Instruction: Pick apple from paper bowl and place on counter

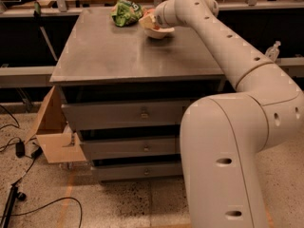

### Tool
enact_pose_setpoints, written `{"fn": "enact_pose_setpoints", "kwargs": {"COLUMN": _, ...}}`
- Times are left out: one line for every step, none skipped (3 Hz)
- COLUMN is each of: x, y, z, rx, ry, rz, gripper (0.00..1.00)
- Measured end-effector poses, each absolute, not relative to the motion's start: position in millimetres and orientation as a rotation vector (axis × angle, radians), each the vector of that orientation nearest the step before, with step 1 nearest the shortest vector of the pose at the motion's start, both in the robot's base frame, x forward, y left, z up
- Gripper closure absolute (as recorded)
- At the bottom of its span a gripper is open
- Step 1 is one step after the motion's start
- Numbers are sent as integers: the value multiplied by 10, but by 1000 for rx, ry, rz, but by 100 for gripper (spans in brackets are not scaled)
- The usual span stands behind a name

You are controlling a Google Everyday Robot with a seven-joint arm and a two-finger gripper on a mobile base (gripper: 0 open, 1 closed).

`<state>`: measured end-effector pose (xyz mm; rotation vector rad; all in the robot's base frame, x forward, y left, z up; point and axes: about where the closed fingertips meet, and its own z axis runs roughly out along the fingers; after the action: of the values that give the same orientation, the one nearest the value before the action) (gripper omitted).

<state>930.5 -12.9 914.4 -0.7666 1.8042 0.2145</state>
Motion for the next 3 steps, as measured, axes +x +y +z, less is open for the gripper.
{"fn": "enact_pose_setpoints", "kwargs": {"x": 9253, "y": -94, "z": 8989, "rx": -778, "ry": 1831, "rz": 309, "gripper": 100}}
{"fn": "enact_pose_setpoints", "kwargs": {"x": 9177, "y": 20, "z": 8844, "rx": -782, "ry": 1864, "rz": 470, "gripper": 100}}
{"fn": "enact_pose_setpoints", "kwargs": {"x": 9134, "y": 54, "z": 8787, "rx": -774, "ry": 1890, "rz": 563, "gripper": 82}}
